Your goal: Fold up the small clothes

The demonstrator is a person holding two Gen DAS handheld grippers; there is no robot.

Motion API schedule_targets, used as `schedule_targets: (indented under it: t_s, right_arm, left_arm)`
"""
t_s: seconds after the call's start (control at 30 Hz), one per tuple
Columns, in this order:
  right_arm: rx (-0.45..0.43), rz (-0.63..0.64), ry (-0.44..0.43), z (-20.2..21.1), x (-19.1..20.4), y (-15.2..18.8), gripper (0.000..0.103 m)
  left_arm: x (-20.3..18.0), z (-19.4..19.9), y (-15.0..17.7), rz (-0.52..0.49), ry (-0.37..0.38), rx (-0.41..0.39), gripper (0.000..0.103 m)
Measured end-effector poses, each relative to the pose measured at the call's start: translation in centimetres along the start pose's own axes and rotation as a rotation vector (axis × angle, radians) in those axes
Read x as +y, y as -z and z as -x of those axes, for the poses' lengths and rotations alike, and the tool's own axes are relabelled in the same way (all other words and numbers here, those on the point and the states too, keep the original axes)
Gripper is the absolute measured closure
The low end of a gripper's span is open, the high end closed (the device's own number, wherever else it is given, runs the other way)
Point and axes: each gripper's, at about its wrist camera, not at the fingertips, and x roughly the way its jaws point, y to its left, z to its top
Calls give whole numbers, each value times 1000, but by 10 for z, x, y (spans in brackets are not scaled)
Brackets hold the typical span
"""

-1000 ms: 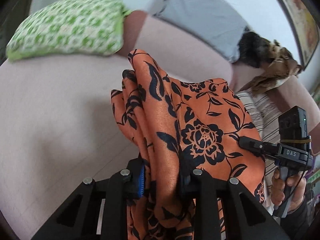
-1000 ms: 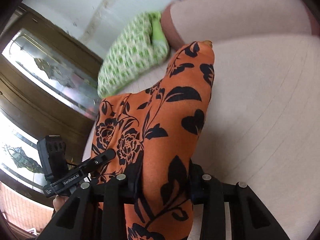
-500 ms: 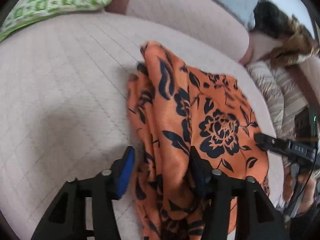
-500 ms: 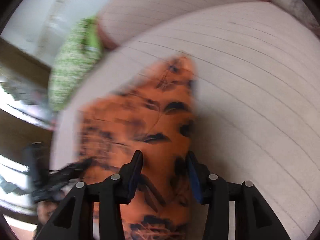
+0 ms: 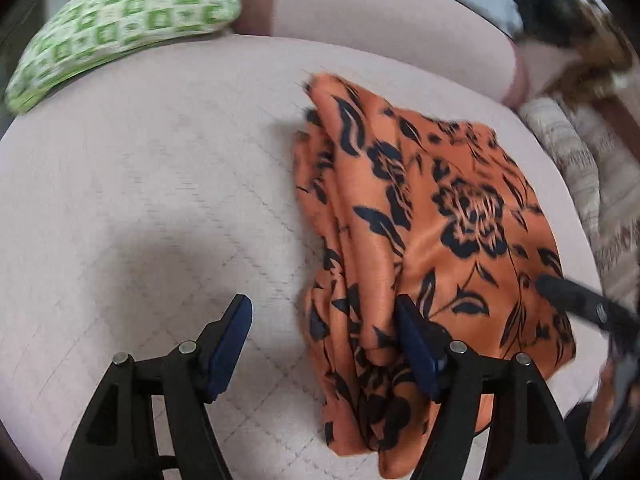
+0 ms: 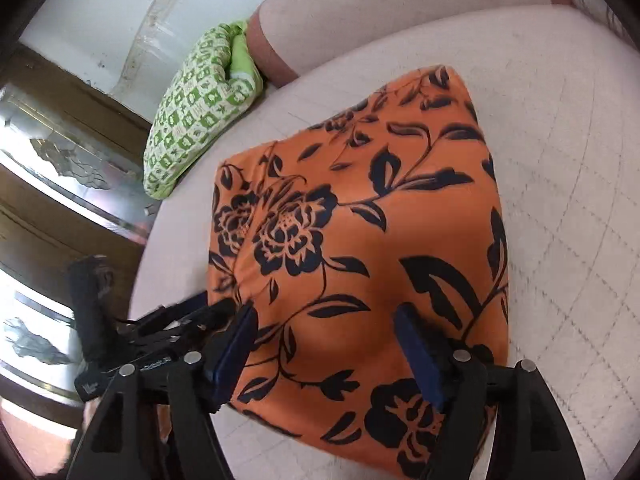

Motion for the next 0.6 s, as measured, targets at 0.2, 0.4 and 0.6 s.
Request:
schedule_targets:
  t_s: [0.2,0.4,0.6]
  right_arm:
    - [-129,185,28,61,72,24,28]
    - [-198,137,197,83,70,75,18]
    - [-163,141,362,90,56,113,10]
  left_arm:
    - [-14,73,10,-64,-62,-170,29]
    - [-25,123,46,-93,-114,-268,21]
    - [-37,142,74,-61,-137,-294,21]
